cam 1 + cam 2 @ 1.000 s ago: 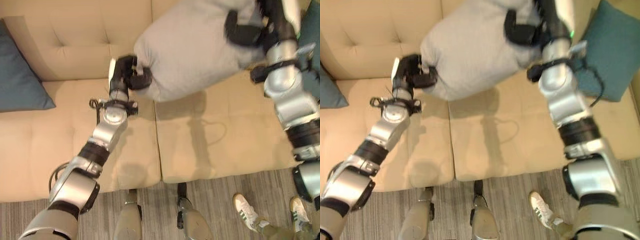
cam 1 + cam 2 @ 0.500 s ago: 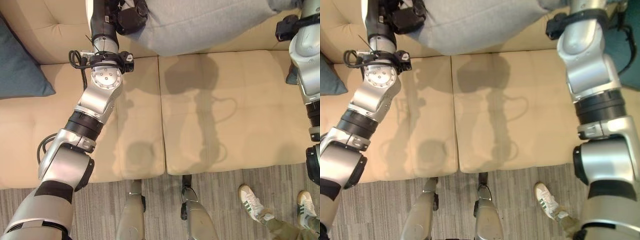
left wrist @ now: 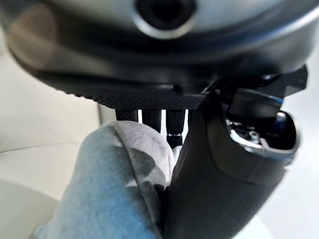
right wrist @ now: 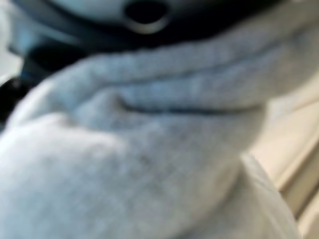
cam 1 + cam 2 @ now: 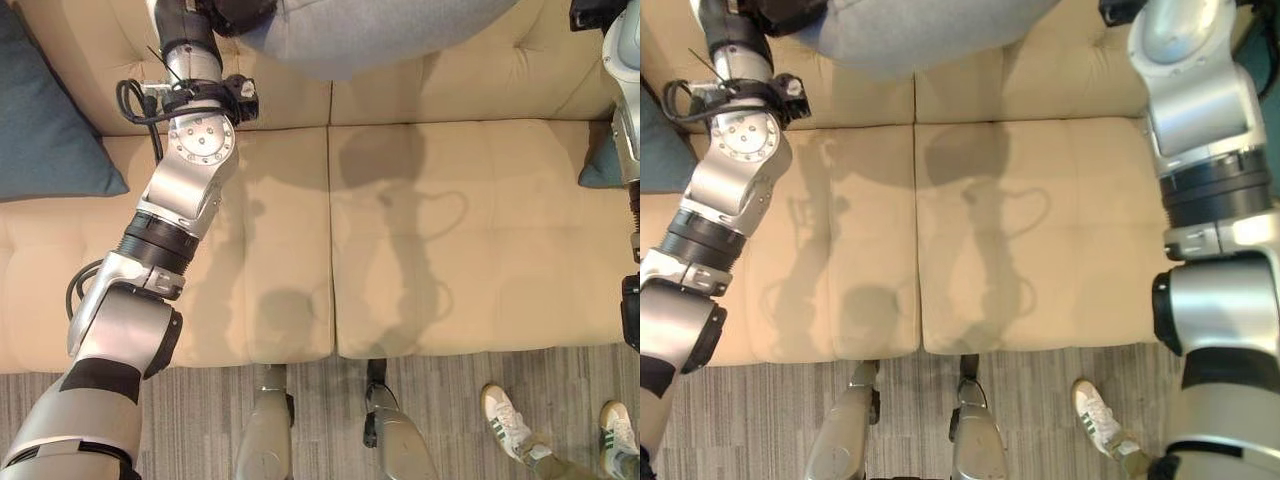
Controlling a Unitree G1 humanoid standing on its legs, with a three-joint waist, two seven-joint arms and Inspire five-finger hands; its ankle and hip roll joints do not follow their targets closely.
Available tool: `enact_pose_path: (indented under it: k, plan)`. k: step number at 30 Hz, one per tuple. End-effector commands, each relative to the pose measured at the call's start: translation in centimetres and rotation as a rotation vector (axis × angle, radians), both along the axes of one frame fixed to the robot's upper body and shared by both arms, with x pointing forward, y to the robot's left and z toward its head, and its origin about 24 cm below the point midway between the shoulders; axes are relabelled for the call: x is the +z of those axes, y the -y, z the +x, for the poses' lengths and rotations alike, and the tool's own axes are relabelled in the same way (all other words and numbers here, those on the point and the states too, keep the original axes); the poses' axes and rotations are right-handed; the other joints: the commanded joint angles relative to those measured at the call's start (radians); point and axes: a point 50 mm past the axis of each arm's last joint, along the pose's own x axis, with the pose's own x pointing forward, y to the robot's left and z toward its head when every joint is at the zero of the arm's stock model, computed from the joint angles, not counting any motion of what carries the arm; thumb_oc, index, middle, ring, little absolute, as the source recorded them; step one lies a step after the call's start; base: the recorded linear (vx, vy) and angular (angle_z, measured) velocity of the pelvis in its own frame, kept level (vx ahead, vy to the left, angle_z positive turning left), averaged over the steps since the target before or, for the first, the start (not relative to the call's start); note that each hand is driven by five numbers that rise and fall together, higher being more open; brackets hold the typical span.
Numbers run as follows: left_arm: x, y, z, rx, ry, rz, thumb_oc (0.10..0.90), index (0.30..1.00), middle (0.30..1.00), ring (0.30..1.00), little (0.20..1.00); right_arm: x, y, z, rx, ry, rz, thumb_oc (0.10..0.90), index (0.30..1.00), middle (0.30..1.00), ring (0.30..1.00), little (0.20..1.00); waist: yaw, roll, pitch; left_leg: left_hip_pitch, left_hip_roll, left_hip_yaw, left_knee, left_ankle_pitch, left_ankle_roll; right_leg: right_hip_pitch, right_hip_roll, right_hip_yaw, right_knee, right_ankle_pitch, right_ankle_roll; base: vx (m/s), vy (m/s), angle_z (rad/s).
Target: Pick up all the scattered cushions and arrange them neatly on the sofa.
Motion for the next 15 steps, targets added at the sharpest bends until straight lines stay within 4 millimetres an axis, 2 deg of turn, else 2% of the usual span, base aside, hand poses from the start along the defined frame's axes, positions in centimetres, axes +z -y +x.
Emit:
enact_pose_path:
  k: [1, 7, 10, 13, 15]
  plan:
    - [8.9, 5.7, -8.7, -0.265, 0.641, 0.027, 0.400, 0.300, 0.300, 0.300, 0.300, 0.7, -5.6, -3.0, 0.303, 0.239, -0.101, 0.400, 0.300, 0.300, 0.300, 0.300, 0.035, 0.013, -0.322, -0.019, -0.009, -0.019, -0.043, -0.112, -0.031, 0.043, -0.060, 0.028, 0.072, -0.191, 0.071, 0.00, 0.000, 0.00]
    - [8.4, 5.6, -9.0, -0.266, 0.661, 0.036, 0.400, 0.300, 0.300, 0.300, 0.300, -0.3, -4.6, -2.4, 0.243, 0.196, -0.144, 0.400, 0.300, 0.300, 0.300, 0.300, 0.033, 0.014, -0.297, -0.037, -0.011, -0.021, -0.043, -0.105, -0.033, 0.022, -0.061, 0.030, 0.073, -0.186, 0.072, -0.01, 0.001, 0.00]
    - [7.0, 6.0, -8.1, -0.278, 0.603, 0.048, 0.400, 0.300, 0.300, 0.300, 0.300, -1.5, -3.0, -1.1, 0.070, 0.124, -0.230, 0.400, 0.300, 0.300, 0.300, 0.300, 0.027, 0.019, -0.258, -0.081, -0.014, -0.022, -0.043, -0.090, -0.039, -0.023, -0.061, 0.031, 0.077, -0.173, 0.076, -0.07, 0.003, 0.08]
    - [5.9, 6.3, -6.1, -0.258, 0.497, 0.057, 0.400, 0.300, 0.300, 0.300, 0.300, -2.6, -0.7, 0.9, -0.089, 0.027, -0.240, 0.400, 0.300, 0.300, 0.300, 0.300, 0.021, 0.024, -0.224, -0.124, -0.013, -0.021, -0.043, -0.074, -0.048, -0.065, -0.060, 0.034, 0.077, -0.159, 0.080, -0.07, 0.005, 0.03]
    - [5.0, 6.3, -2.6, -0.205, 0.320, 0.064, 0.400, 0.300, 0.300, 0.300, 0.300, -2.7, 1.0, 2.9, -0.244, -0.080, -0.252, 0.400, 0.300, 0.300, 0.300, 0.300, 0.008, 0.022, -0.193, -0.174, -0.011, -0.015, -0.043, -0.068, -0.062, -0.109, -0.061, 0.035, 0.060, -0.137, 0.090, -0.10, 0.013, 0.01]
